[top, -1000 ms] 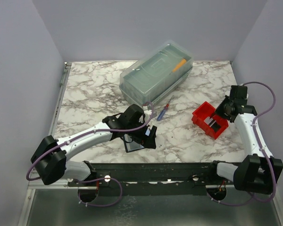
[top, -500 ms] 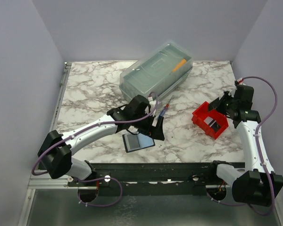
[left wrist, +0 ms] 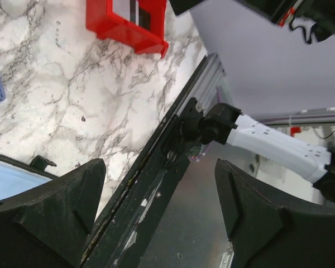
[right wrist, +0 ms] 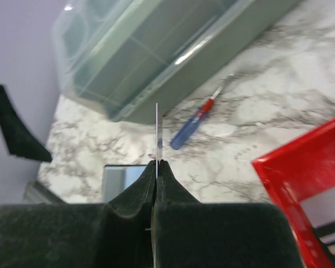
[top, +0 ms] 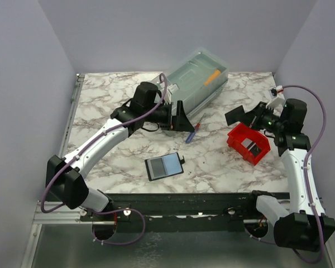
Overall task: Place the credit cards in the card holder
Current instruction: Insert the credit card into the card slot.
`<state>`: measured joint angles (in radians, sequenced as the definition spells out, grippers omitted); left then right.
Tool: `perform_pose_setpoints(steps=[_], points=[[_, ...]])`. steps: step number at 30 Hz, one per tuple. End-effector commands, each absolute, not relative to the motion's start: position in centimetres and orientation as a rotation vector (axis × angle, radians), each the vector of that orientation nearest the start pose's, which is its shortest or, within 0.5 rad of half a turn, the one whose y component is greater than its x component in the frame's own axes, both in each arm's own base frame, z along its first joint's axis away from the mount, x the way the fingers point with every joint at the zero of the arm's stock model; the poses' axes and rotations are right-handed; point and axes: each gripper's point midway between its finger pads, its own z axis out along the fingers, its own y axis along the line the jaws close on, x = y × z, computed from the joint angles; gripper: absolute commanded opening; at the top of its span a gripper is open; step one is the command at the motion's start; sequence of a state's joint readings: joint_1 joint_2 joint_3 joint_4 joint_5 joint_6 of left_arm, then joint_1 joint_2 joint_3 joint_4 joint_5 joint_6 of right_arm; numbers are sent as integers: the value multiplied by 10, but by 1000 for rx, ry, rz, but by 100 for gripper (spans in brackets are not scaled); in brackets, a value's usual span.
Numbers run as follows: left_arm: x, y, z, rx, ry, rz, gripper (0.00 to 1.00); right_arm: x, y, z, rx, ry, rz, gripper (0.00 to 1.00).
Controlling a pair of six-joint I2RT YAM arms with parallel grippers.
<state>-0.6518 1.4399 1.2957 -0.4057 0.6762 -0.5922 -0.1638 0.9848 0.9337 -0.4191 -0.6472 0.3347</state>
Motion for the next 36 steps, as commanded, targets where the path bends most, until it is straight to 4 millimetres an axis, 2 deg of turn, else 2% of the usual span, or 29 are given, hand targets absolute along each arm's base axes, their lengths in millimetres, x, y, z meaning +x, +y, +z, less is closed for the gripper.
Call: perform_pose_setpoints(steps=[1, 5, 9, 14, 19, 23, 27, 31, 36], points=[[237, -328, 296, 481, 2241, -1609, 86, 278, 109, 285, -96, 1926, 1082, 0], [245, -321, 296, 427, 2251, -1655, 86, 268, 139, 286, -175, 1947, 1225, 0], [250, -311, 297, 375, 2249, -1668, 86, 258, 186, 279, -280, 1993, 1352, 0], [248, -288, 291, 340, 2243, -1677, 86, 238, 238, 272, -425, 2013, 1535, 0], [222, -280, 273, 424, 2273, -1783, 84, 219, 273, 257, -580, 2024, 1686, 0], [205, -279, 261, 482, 2284, -1825, 81, 207, 285, 248, -647, 2030, 1742, 0], [185, -282, 253, 548, 2295, -1880, 69, 204, 285, 246, -659, 2024, 1765, 0], [174, -285, 250, 581, 2300, -1909, 51, 198, 285, 246, -694, 2014, 1790, 0], [178, -288, 253, 580, 2294, -1901, 17, 193, 287, 245, -702, 2019, 1817, 0]])
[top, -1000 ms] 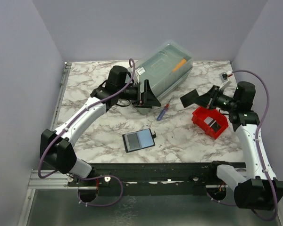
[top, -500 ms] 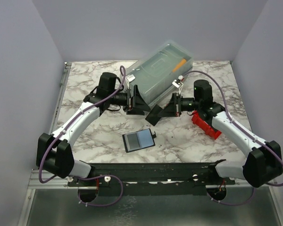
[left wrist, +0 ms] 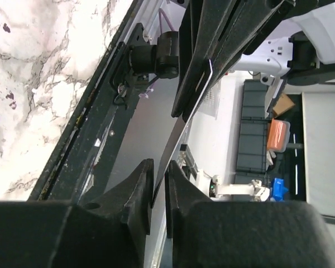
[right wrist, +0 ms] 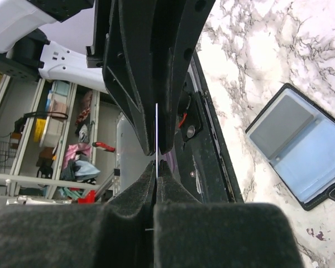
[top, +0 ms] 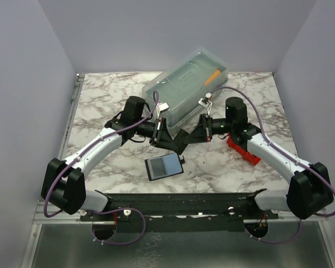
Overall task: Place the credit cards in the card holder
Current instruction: Insert the credit card into the card slot.
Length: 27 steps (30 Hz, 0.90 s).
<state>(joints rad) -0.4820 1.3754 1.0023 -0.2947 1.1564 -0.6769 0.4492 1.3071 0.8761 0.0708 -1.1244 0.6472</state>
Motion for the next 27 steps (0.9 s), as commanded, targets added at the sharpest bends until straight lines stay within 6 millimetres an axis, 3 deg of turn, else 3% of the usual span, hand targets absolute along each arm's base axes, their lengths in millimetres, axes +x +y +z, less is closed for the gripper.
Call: perform_pose_setpoints(steps=[1, 2, 4, 8, 11, 15, 19, 27], points=[[180, -289, 254, 572, 2289, -1883, 13, 196, 287, 243, -674, 2031, 1806, 1], [182, -289, 256, 565, 2280, -1863, 8, 201, 288, 241, -616, 2054, 1785, 10], [187, -288, 260, 531, 2263, -1810, 0, 212, 289, 234, -443, 2091, 1772, 16], [199, -288, 269, 417, 2206, -1754, 0, 218, 294, 244, -187, 1907, 1878, 39], [206, -286, 278, 320, 2125, -1793, 0, 214, 305, 253, -135, 1826, 1897, 53], [212, -285, 283, 232, 2058, -1822, 0, 207, 319, 260, -90, 1759, 1946, 54], [217, -281, 286, 185, 2021, -1793, 0, 208, 315, 259, -1, 1714, 1950, 37], [216, -279, 282, 127, 2014, -1817, 0, 222, 308, 266, 77, 1668, 1864, 32]])
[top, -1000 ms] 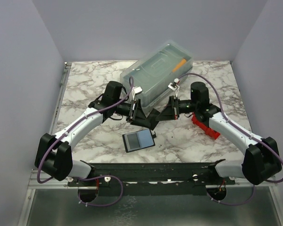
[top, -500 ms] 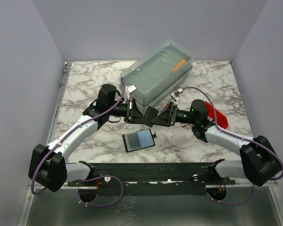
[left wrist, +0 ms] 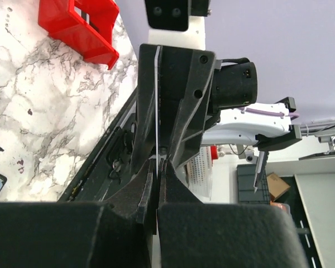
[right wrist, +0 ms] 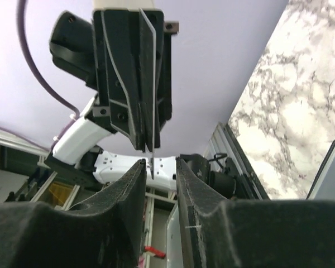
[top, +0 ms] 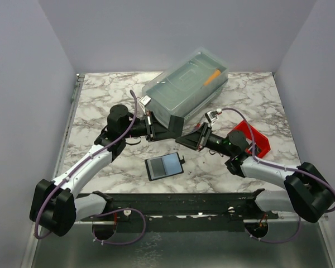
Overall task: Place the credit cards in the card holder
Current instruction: Insert the credit card into the card slot.
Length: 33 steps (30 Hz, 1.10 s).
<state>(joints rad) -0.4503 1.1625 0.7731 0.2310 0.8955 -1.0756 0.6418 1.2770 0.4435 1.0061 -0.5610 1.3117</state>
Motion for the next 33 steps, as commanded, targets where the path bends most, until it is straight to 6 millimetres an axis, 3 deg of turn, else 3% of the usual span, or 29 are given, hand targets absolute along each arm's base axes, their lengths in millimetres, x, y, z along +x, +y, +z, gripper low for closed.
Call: perform_pose_setpoints(steps=[1, 3, 7, 10, 13, 14, 17, 19, 26, 29, 33], points=[[216, -279, 282, 123, 2012, -1822, 0, 224, 309, 267, 82, 1662, 1860, 33], [215, -279, 283, 119, 2007, -1828, 0, 228, 310, 271, 90, 1646, 1862, 33], [215, -278, 285, 116, 1995, -1827, 0, 234, 310, 274, 117, 1633, 1857, 19], [214, -277, 285, 107, 1994, -1827, 0, 236, 313, 276, 105, 1638, 1861, 17], [214, -277, 279, 100, 2010, -1824, 0, 238, 316, 273, 99, 1659, 1854, 1], [213, -277, 274, 88, 2031, -1816, 10, 238, 316, 270, 101, 1667, 1837, 0], [216, -267, 243, 36, 2171, -1639, 46, 241, 310, 246, 137, 1770, 1729, 0], [220, -252, 213, -24, 2315, -1435, 62, 242, 304, 221, 149, 1897, 1620, 0], [218, -185, 124, -266, 2665, -839, 83, 221, 300, 153, -120, 2370, 1358, 0], [212, -170, 98, -388, 2753, -749, 86, 203, 299, 129, -217, 2512, 1377, 0], [207, -158, 74, -536, 2782, -654, 91, 189, 300, 114, -268, 2567, 1436, 0]])
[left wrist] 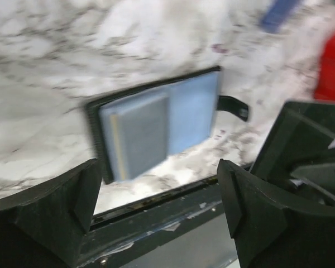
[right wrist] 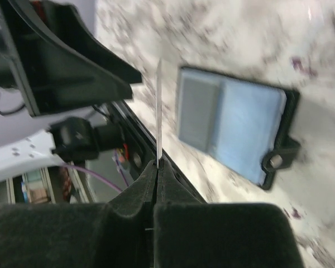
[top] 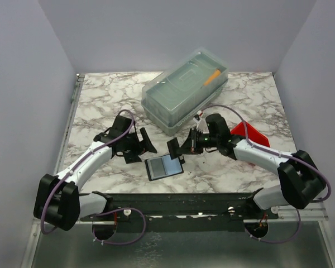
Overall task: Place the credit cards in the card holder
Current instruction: Insert the credit card into the card slot.
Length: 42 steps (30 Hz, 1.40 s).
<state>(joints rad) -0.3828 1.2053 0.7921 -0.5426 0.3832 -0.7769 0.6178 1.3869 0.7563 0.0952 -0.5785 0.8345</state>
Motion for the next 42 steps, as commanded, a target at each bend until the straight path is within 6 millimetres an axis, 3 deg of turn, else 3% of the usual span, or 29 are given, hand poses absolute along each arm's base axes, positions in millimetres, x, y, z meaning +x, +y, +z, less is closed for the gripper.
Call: perform_pose_setpoints(steps=[1, 6, 10, 23, 32, 42], points=[[206, -157, 70, -560, 2784, -644, 91, 185, 301, 113, -283, 2562, 1466, 0], [199, -163, 47, -609, 2831, -686, 89, 176, 308, 103, -322, 2546, 1589, 0], [197, -167, 34, -607, 2857, -712, 83, 176, 307, 87, -303, 2585, 1570, 0], [199, -163, 21, -574, 2837, -690, 69, 171, 314, 70, -350, 2573, 1641, 0], [202, -161, 16, -558, 2842, -659, 49, 171, 313, 54, -332, 2616, 1614, 0], [202, -161, 16, -552, 2840, -663, 46, 168, 317, 49, -364, 2615, 1668, 0]])
